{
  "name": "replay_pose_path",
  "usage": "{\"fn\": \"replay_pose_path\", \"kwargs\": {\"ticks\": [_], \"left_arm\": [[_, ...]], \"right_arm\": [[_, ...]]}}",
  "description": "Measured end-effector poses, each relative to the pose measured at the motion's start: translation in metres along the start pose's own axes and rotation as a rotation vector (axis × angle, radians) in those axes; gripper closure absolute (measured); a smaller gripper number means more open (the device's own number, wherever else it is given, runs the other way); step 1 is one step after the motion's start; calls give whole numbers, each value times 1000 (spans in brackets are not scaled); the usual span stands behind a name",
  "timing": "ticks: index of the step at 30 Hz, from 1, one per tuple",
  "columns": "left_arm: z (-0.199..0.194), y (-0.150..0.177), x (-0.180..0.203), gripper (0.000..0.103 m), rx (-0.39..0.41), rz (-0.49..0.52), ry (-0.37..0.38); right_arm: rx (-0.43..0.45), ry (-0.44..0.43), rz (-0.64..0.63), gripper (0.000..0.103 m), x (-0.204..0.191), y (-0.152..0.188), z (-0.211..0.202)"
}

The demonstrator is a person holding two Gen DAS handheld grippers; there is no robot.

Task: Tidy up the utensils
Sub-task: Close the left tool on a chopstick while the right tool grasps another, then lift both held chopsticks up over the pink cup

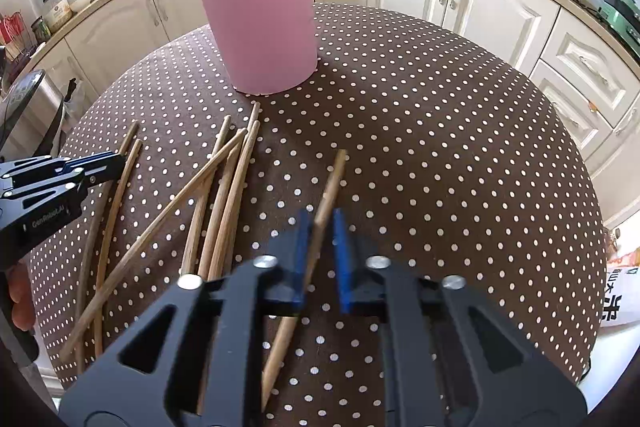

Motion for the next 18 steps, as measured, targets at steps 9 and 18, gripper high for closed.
{"fn": "replay_pose_path", "kwargs": {"ticks": [9, 18], "left_arm": [[-16, -17, -1, 97, 71, -20, 41], [-84, -44, 4, 97, 231, -23, 88]], "right_arm": [[28, -59, 54, 97, 15, -13, -7], [165, -143, 101, 97, 29, -37, -58]]}}
Point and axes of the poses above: each gripper's, at about its wrist camera, not at the fingertips, and z roughly the way its jaws point, x to its right, y to its underside, the point moved 2 cm from there along z, roughly the way its jaws point, and after that the axes turned 7 degrees about x, right-handed, at the moved point
